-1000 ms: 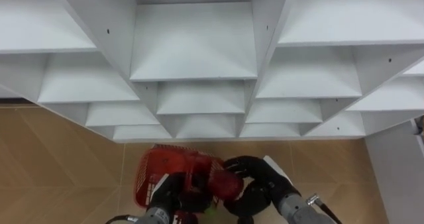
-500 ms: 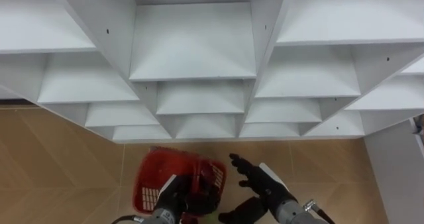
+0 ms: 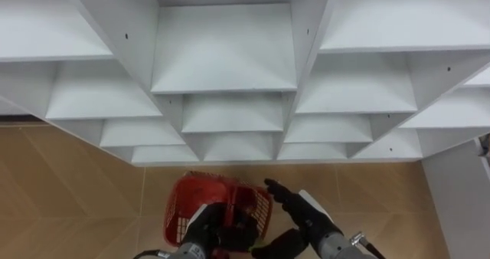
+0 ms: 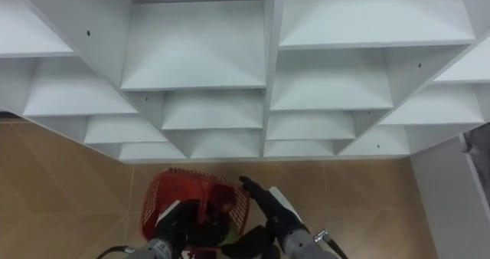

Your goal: Collect fruits from the closet

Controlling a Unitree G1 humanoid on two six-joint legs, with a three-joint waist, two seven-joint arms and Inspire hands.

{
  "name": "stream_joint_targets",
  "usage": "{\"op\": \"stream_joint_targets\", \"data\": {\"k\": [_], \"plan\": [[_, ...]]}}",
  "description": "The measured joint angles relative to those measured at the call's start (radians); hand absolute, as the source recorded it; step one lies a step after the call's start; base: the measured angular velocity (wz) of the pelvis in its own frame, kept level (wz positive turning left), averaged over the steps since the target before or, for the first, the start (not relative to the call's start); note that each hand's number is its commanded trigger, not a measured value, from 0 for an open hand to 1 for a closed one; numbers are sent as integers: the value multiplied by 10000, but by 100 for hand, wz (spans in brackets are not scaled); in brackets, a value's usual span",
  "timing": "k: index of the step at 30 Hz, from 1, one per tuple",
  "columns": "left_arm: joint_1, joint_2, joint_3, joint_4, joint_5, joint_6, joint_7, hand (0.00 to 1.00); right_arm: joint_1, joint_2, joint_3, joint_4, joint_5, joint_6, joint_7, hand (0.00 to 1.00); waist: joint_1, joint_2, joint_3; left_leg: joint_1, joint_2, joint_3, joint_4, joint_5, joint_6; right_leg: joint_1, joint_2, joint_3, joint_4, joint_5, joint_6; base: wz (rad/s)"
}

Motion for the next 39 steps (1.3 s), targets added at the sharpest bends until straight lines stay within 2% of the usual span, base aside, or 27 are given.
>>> {"op": "stream_joint_targets", "data": {"k": [4,10,19,25,34,36,39], "plan": [[-4,-1,10,1,-10,0,16,100,2,10,-3,23,17,0,8,0,-1,12,5,7,-1,0,3,0,0,-32,-3,23,79,-3,-4,0],[35,161,28,13,1,0,39,100,-6,-80,-79,22,65,0,164,0,-2,23,12,19,-4,-34,4,0,0,-47,-13,20,159,-4,-5,0],[78,283,435,140,2,-3,219,100,-17,-74,-220,564,415,-25,204,0,-17,26,21,394,3,-33,-154,-2,-1,321,-20,-23,29,-21,12,0],[98,387,563,439,18,-36,218,100,-97,-208,-311,871,460,-68,142,0,-6,21,24,476,-5,-1,-181,-2,-1,395,-23,-26,-11,-25,13,0],[238,579,917,674,43,-34,232,100,-129,-282,-354,1379,372,-84,160,0,-46,-103,82,1361,-18,-4,-455,-7,-9,1324,7,-96,-314,-67,41,0],[304,647,920,951,21,-34,230,100,39,-302,-457,1526,388,-76,218,0,-33,-130,53,1748,-20,-5,-646,-22,-33,1705,38,-114,-495,-58,61,0],[399,766,1166,1047,65,18,214,100,273,-302,-700,1582,421,-77,206,0,-57,-185,-32,1956,-8,-27,-768,-29,-46,1995,99,-129,-749,-5,67,1]]}}
